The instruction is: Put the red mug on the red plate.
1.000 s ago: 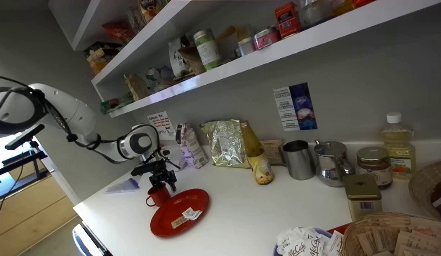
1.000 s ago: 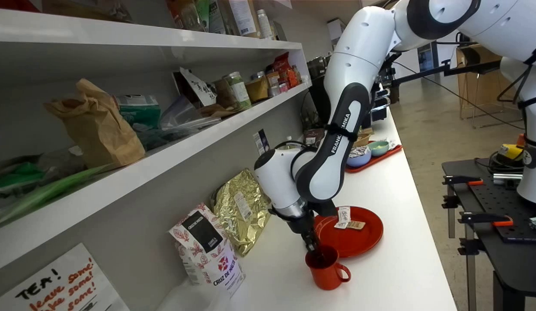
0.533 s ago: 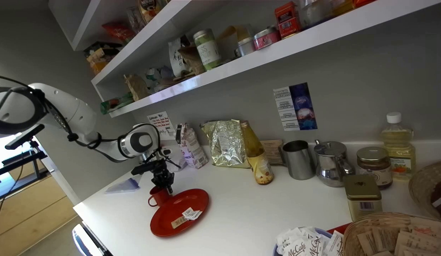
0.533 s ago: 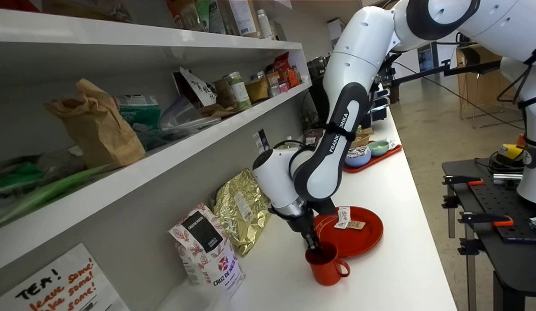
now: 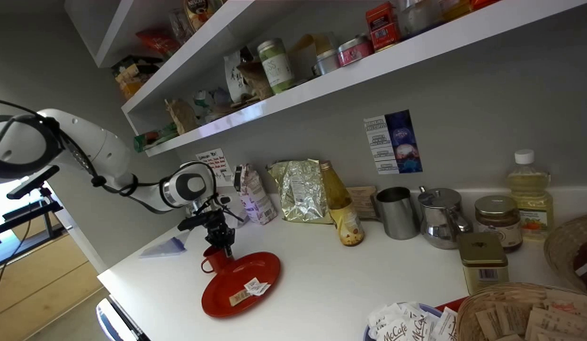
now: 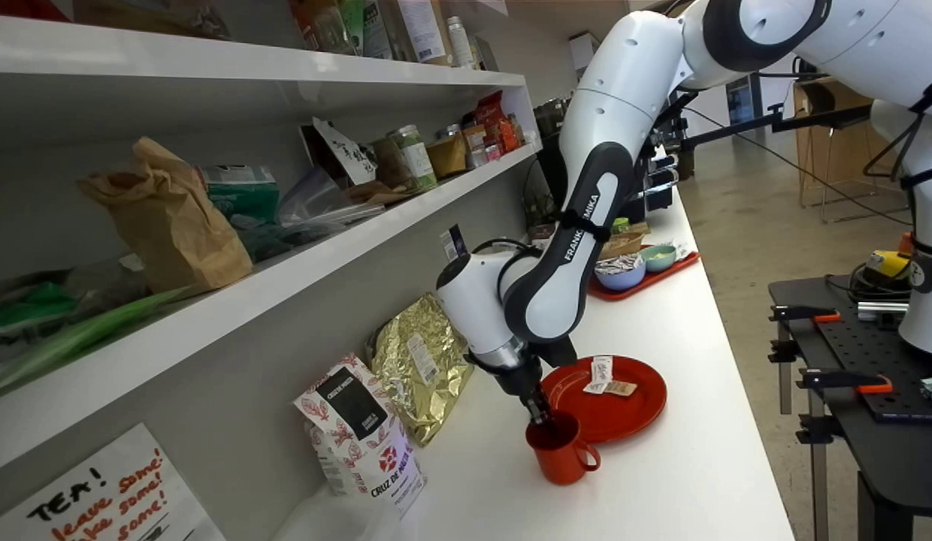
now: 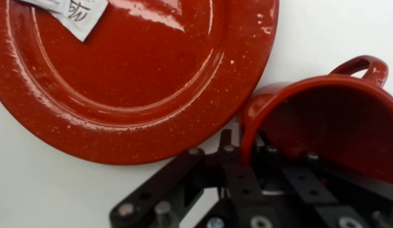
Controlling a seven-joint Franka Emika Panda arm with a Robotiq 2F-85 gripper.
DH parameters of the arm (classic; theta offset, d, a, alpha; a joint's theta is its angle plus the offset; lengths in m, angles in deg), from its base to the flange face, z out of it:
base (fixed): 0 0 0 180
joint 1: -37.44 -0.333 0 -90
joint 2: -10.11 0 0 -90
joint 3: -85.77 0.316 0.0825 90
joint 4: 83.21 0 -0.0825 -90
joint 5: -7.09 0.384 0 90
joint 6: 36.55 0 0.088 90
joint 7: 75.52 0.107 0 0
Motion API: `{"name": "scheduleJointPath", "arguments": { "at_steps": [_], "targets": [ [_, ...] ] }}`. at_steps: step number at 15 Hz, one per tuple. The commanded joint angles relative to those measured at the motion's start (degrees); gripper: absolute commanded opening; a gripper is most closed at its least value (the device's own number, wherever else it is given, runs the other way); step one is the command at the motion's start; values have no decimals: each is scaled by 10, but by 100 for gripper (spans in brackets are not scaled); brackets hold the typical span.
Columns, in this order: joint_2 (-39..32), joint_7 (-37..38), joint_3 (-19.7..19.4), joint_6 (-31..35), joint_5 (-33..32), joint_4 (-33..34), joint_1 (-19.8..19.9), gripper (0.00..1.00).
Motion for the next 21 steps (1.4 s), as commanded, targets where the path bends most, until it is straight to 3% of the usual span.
{"name": "scheduleJointPath", "arguments": {
  "at_steps": [1, 10, 21],
  "targets": [
    [7, -5, 3, -24, 14, 23, 6, 1],
    [87, -7, -4, -38, 18, 26, 24, 1],
    [241, -8, -21, -11, -5, -149, 75, 1]
  ]
}}
